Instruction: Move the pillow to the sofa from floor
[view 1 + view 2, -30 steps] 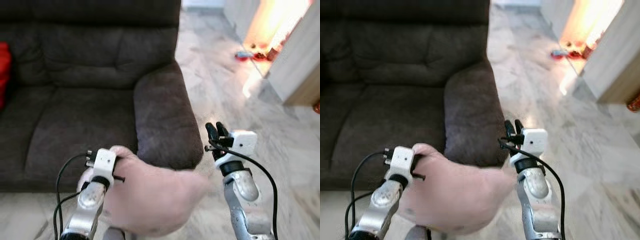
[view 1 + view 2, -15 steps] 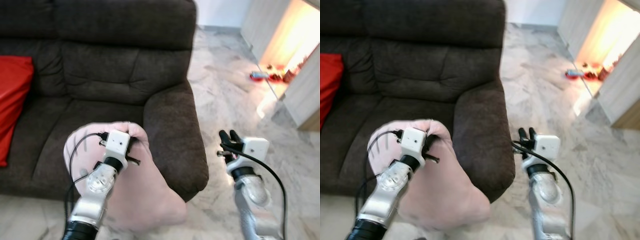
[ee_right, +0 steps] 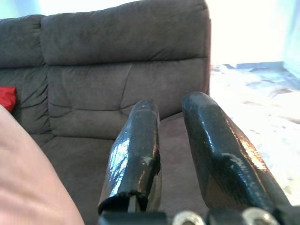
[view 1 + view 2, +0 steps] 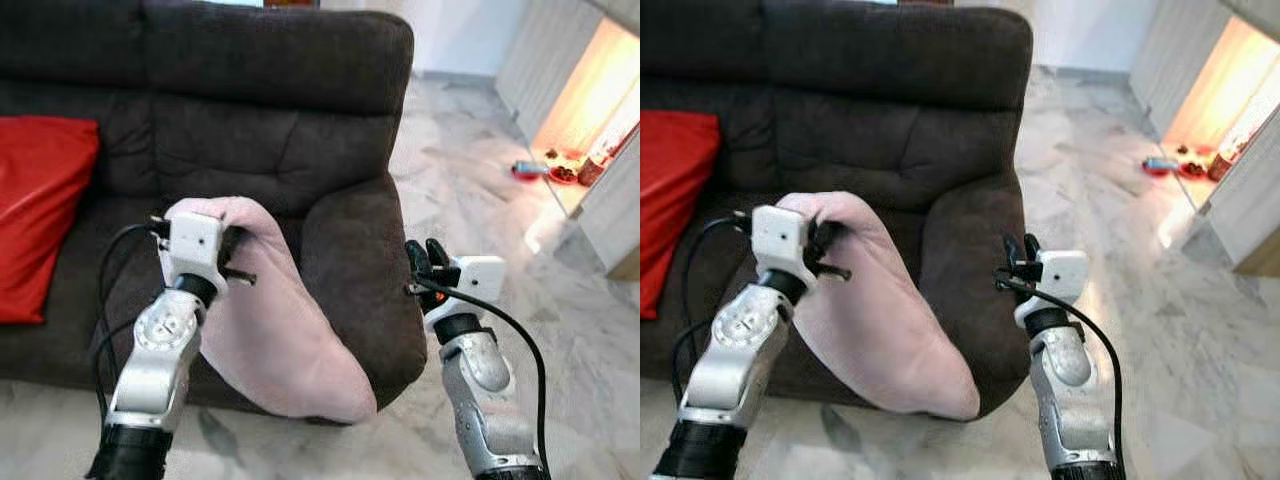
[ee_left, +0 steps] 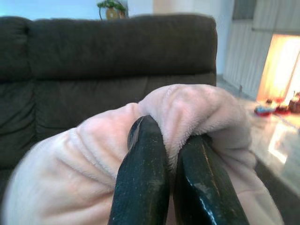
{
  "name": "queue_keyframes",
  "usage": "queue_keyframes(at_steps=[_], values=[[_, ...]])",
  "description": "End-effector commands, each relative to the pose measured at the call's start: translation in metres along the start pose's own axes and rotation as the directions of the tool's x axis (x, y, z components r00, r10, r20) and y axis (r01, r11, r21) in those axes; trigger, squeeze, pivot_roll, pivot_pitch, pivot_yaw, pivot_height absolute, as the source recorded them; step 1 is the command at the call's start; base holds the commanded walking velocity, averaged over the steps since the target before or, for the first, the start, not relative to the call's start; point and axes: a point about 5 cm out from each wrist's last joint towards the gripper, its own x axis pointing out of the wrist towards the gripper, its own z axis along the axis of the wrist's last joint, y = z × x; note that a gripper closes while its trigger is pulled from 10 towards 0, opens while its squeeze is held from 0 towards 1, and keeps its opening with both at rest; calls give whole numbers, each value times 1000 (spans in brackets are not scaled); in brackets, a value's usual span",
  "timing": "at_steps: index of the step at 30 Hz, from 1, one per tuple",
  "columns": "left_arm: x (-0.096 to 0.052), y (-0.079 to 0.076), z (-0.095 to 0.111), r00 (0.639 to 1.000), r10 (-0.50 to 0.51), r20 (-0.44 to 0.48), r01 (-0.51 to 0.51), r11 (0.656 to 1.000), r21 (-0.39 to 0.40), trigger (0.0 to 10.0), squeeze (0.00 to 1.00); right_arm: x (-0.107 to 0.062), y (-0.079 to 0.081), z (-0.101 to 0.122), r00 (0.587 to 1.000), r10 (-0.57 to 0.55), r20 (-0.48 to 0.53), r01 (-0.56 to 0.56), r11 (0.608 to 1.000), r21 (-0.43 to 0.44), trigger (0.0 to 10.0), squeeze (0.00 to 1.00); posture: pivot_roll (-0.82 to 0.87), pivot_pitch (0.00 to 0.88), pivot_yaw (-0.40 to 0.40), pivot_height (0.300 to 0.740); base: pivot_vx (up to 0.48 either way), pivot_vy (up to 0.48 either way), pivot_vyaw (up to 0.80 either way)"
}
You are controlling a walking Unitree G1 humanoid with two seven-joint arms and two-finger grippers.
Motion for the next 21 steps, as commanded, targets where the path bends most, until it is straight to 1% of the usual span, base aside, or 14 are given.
queue_keyframes(at_steps=[1, 3, 5, 6, 7, 10, 13, 14, 15, 17, 18, 19, 20, 21], values=[[8, -8, 39, 987, -28, 161, 30, 1000, -9, 10000, 0, 1, -6, 1, 1000, -8, 4, 8, 1000, -14, 10000, 0, 32, 0, -74, 740, 0, 0, 0], [7, -7, 36, 988, -26, 150, 28, 1000, -14, 10000, 0, 2, -6, 1, 1000, -9, 4, 9, 1000, -15, 10000, 0, 30, 0, -74, 740, 0, 0, 0], [4, -7, 27, 993, -24, 116, 27, 1000, -16, 10000, 0, 1, -6, 2, 1000, -3, -3, 3, 1000, -22, 10000, 0, 22, 0, -74, 740, 0, 0, 0], [2, -9, 22, 995, -29, 98, 31, 999, -20, 10000, 0, -2, -8, -1, 999, 10, -33, -11, 1000, -29, 10000, 0, 21, 0, -75, 740, 0, 0, 0], [2, -9, 22, 995, -29, 98, 31, 999, -20, 10000, 0, -2, -8, -1, 999, 10, -33, -11, 1000, -29, 10000, 0, 21, 0, -75, 740, 0, 0, 0], [1, -12, 18, 996, -36, 77, 38, 999, -30, 10000, 0, -11, -16, -21, 982, 18, -186, -41, 992, -116, 10000, 0, 13, 0, -78, 740, 0, 0, 0], [1, -13, 18, 996, -38, 75, 41, 999, -33, 10000, 0, -14, -19, -25, 976, 26, -215, -49, 994, -100, 10000, 0, 10, 0, -77, 740, 0, 0, 0], [1, -14, 17, 997, -43, 69, 45, 998, -34, 10000, 0, -18, -21, -31, 962, 47, -271, -89, 985, -145, 10000, 0, 11, 0, -78, 740, 0, 0, 0], [0, -15, 16, 997, -49, 60, 51, 998, -35, 10000, 0, -22, -24, -38, 940, 64, -335, -117, 983, -141, 10000, 0, 12, 0, -78, 740, 0, 0, 0], [-1, -15, 14, 997, -56, 51, 58, 998, -28, 10000, 0, -24, -26, -40, 930, 84, -358, -149, 976, -156, 10000, 0, 10, 0, -78, 740, 0, 0, 0], [-1, -14, 13, 997, -61, 47, 62, 998, -25, 10000, 0, -25, -26, -41, 923, 103, -371, -164, 977, -136, 10000, 0, 10, 0, -78, 740, 0, 0, 0], [-1, -14, 12, 997, -61, 43, 62, 998, -25, 10000, 0, -27, -25, -44, 907, 127, -402, -192, 973, -126, 10000, 0, 9, 0, -79, 740, 0, 0, 0], [-1, -14, 11, 997, -61, 39, 62, 998, -22, 10000, 0, -30, -22, -48, 882, 175, -439, -249, 961, -117, 10000, 0, 6, 0, -79, 740, 0, 0, 0], [-1, -14, 11, 997, -62, 38, 62, 998, -21, 10000, 0, -32, -20, -49, 874, 196, -445, -273, 955, -115, 10000, 0, 6, 0, -79, 740, 0, 0, 0]])
